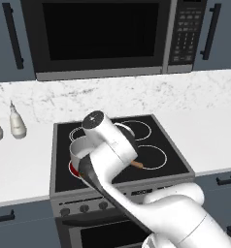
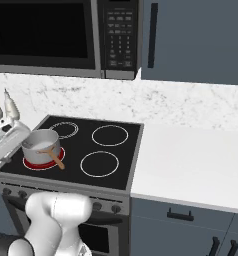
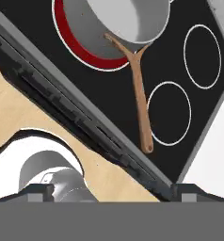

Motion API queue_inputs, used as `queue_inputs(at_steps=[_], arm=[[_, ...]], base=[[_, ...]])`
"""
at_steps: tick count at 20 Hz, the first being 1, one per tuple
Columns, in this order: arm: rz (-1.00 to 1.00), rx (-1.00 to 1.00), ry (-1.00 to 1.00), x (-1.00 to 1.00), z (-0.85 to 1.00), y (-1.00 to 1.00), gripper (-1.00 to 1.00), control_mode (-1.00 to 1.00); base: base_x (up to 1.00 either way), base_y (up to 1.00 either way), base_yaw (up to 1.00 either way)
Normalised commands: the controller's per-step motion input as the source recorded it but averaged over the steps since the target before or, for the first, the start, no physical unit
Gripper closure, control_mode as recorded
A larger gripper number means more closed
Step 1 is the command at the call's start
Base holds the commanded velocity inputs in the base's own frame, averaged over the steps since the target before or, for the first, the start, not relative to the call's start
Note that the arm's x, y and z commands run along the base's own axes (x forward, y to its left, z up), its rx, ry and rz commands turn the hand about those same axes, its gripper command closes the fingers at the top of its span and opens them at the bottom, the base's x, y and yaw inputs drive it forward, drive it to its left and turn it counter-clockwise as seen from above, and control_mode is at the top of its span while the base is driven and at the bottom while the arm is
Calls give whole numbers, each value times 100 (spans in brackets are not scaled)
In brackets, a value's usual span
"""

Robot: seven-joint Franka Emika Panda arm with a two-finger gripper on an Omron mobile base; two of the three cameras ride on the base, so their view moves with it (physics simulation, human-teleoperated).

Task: Turn off the front left burner of the stove.

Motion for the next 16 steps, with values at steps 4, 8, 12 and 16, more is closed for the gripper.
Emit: queue_inputs(at_steps=[4, 8, 12, 16], arm=[[44, -43, 7, -57, -51, 100, -100, -100], [50, -51, 2, -56, -76, 100, -100, -100], [35, -60, 4, -2, -92, 100, -100, -100], [33, -56, 0, 0, -72, 90, -100, -100]], base=[[0, 0, 0], [0, 0, 0], [0, 0, 0], [0, 0, 0]])
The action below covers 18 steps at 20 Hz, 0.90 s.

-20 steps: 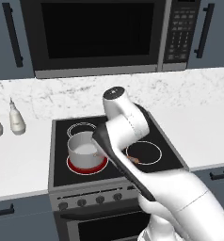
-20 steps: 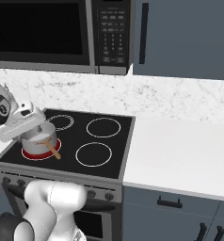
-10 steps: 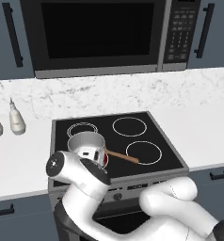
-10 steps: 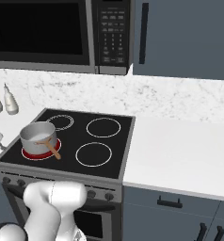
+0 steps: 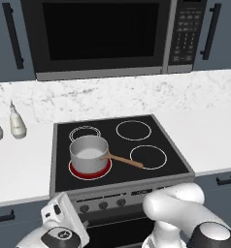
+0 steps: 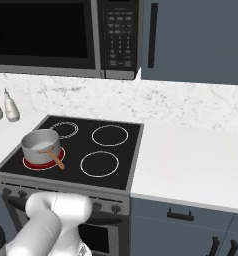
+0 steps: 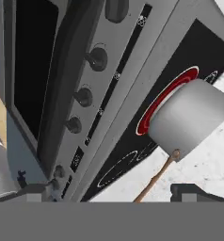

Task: Turn off the front left burner of the stove.

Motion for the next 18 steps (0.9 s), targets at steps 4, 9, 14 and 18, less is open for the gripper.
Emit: queue_inputs(at_steps=[4, 9, 14, 18], arm=[[11, -43, 0, 33, -52, 63, -100, -100], [5, -15, 0, 23, -33, 26, -100, -100], [4, -2, -2, 15, -43, 2, -100, -100], [7, 0, -7, 9, -32, -32, -100, -100]], base=[[0, 0, 0], [0, 0, 0], [0, 0, 0], [0, 0, 0]])
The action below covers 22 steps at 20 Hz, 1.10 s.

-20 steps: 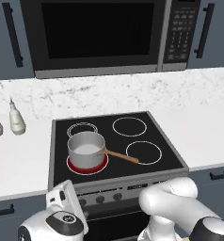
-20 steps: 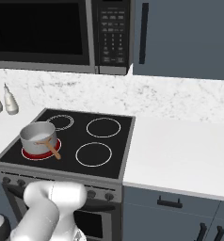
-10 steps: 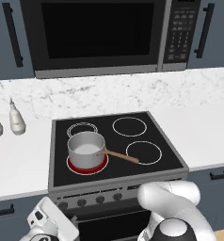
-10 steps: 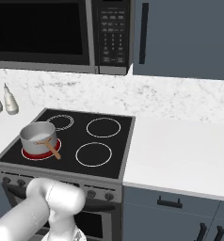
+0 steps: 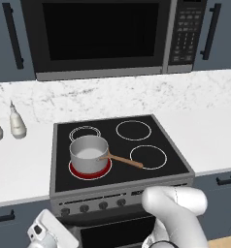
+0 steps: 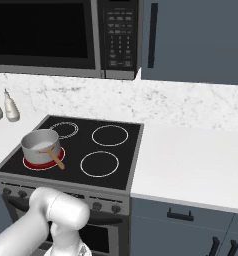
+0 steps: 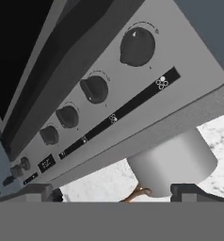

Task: Turn off the front left burner of the stove.

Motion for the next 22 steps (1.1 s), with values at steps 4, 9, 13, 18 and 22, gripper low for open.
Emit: queue_inputs(at_steps=[4, 9, 13, 18, 22], arm=[[11, 0, -7, 18, -22, -26, -100, -100], [10, 0, -6, 33, -15, -12, -100, -100], [4, 0, -10, 33, -31, 0, -100, -100], [3, 0, -12, 18, -37, 5, -100, -100], [1, 0, -12, 4, -30, 35, -100, -100]], base=[[0, 0, 0], [0, 0, 0], [0, 0, 0], [0, 0, 0], [0, 0, 0]])
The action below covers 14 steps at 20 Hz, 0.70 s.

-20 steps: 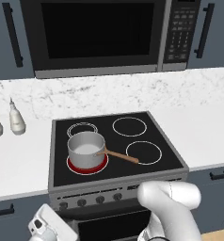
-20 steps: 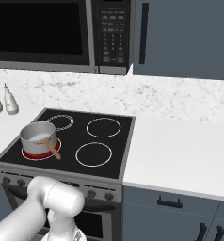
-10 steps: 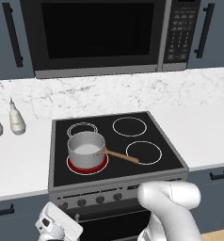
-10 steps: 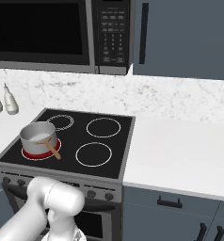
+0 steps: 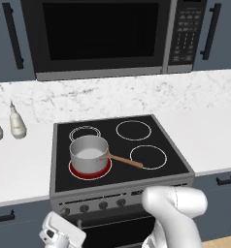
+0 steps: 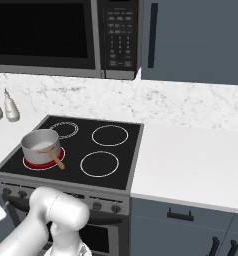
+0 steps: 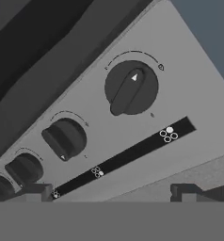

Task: Turn off the front left burner of the stove.

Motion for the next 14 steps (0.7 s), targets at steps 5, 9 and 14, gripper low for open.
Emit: queue_inputs(at_steps=[5, 9, 14], arm=[[0, 0, -8, 16, -16, 33, -100, -100], [0, 0, -5, 36, -12, 4, -100, -100], [0, 0, -9, 25, -22, 0, -100, -100]], base=[[0, 0, 0], [0, 0, 0], [0, 0, 0]])
